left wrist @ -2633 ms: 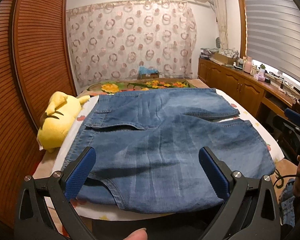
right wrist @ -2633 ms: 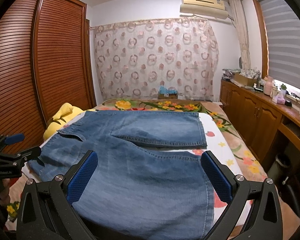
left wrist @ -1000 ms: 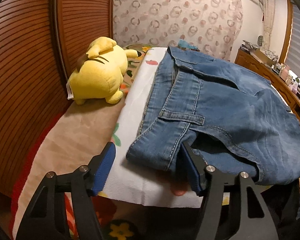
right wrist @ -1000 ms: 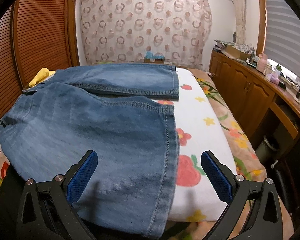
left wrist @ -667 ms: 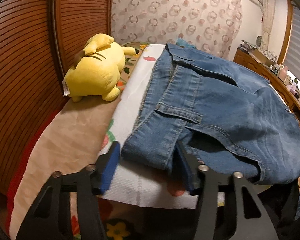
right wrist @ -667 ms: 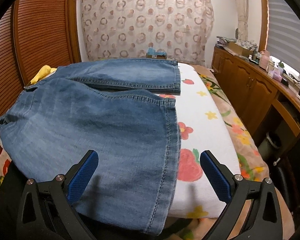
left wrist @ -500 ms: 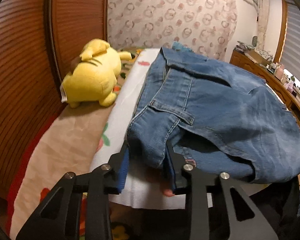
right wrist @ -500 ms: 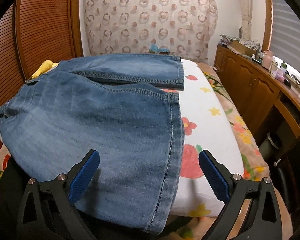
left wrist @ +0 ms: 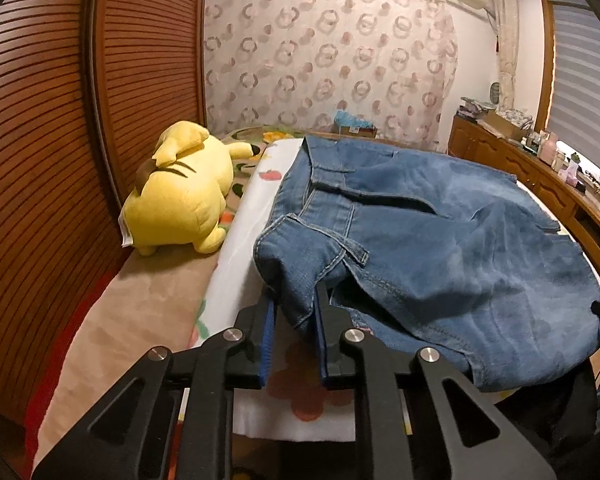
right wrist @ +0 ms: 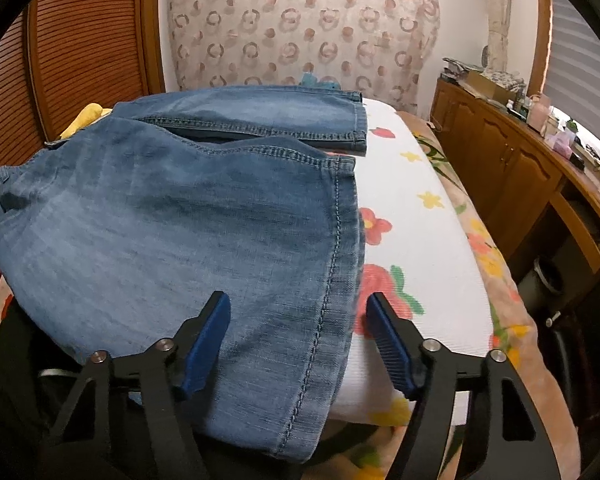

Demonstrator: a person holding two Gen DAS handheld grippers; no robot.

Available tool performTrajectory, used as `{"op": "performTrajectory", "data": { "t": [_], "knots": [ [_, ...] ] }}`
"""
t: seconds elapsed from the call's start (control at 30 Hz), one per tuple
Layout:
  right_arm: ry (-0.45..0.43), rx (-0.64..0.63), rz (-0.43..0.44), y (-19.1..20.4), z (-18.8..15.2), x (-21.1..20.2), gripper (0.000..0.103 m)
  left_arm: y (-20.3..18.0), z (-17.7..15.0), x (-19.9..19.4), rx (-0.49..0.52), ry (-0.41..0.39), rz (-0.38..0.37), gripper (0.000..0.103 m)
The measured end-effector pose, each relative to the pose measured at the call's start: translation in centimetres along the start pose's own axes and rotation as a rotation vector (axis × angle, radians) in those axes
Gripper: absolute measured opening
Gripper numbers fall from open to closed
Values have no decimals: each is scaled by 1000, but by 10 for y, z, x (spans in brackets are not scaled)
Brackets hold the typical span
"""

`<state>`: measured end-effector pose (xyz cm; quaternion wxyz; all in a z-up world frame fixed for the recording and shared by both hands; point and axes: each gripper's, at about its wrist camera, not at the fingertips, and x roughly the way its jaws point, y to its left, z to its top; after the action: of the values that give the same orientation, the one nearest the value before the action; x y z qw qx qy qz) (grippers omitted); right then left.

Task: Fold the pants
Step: 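Close the left tool on the waistband while the right tool grasps the leg hem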

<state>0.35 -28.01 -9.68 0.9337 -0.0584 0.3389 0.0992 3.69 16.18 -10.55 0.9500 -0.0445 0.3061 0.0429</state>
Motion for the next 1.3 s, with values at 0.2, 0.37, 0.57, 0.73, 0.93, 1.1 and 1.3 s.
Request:
{"op": "performTrajectory", "data": {
  "t": [0.2,0.37,0.57,0.73,0.93,1.1,1.3],
  "knots": [
    [4,-23,26,4,6,0,38,-9,13,-3,13,-29,-14,18],
    [19,-24,67,1,10,2,11,-18,28,-6,32,-67,-32,16],
    [-10,-12,97,-6,25,-12,4,-27,49,-15,49,-124,-51,15],
    [-88,-45,109,-6,52,-39,4,-34,62,-21,58,-160,-61,15],
    [-179,-146,92,13,95,-52,4,-38,71,-20,55,-176,-62,15],
    [-179,-183,114,30,113,-38,4,-38,73,-19,58,-173,-60,15],
    [-86,-199,152,20,109,7,4,-41,69,-14,74,-154,-54,15]
  ]
}}
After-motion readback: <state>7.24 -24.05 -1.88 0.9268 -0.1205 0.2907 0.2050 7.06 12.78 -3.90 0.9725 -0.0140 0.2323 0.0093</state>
